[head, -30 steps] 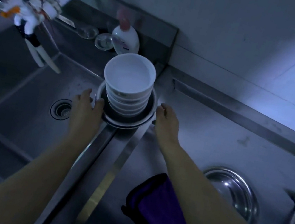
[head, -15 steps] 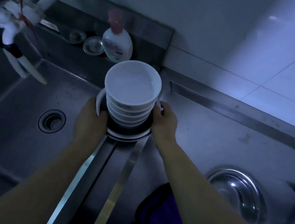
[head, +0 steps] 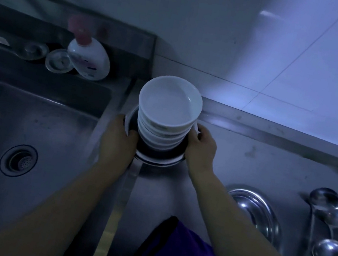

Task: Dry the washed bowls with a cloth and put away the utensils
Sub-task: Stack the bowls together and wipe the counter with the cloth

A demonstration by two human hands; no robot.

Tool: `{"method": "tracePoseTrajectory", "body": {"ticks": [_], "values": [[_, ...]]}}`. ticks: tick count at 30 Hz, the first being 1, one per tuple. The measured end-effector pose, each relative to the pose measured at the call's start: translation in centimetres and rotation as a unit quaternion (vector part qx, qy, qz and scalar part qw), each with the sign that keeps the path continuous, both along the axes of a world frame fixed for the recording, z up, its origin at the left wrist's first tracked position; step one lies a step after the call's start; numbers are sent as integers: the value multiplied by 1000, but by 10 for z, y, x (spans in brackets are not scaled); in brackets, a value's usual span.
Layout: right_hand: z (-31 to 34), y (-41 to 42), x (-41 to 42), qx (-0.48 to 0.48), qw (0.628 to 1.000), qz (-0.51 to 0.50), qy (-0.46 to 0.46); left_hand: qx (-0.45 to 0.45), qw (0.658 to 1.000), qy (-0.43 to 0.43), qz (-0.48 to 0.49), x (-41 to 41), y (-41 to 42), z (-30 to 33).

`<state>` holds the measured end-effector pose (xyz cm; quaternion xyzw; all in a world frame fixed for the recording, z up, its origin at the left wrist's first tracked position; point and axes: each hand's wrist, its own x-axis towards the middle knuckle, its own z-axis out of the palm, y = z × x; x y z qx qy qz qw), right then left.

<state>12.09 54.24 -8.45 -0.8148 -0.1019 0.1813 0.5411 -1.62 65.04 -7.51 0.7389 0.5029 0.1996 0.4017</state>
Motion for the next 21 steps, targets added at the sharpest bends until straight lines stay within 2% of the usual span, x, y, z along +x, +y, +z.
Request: {"method": "tracePoseTrajectory", "body": {"ticks": [11,16,21], "values": [[-36,-18,47,-19,999,-49,-3,-10,995,64,-70,60,-5,-22],[-49,-15,55,-19,999,-34,-26,1,994,82,-77,68,-5,-27],[-45,-17,56,-7,1000,0,-6,21,994,90,-64,71,1,-30]]}}
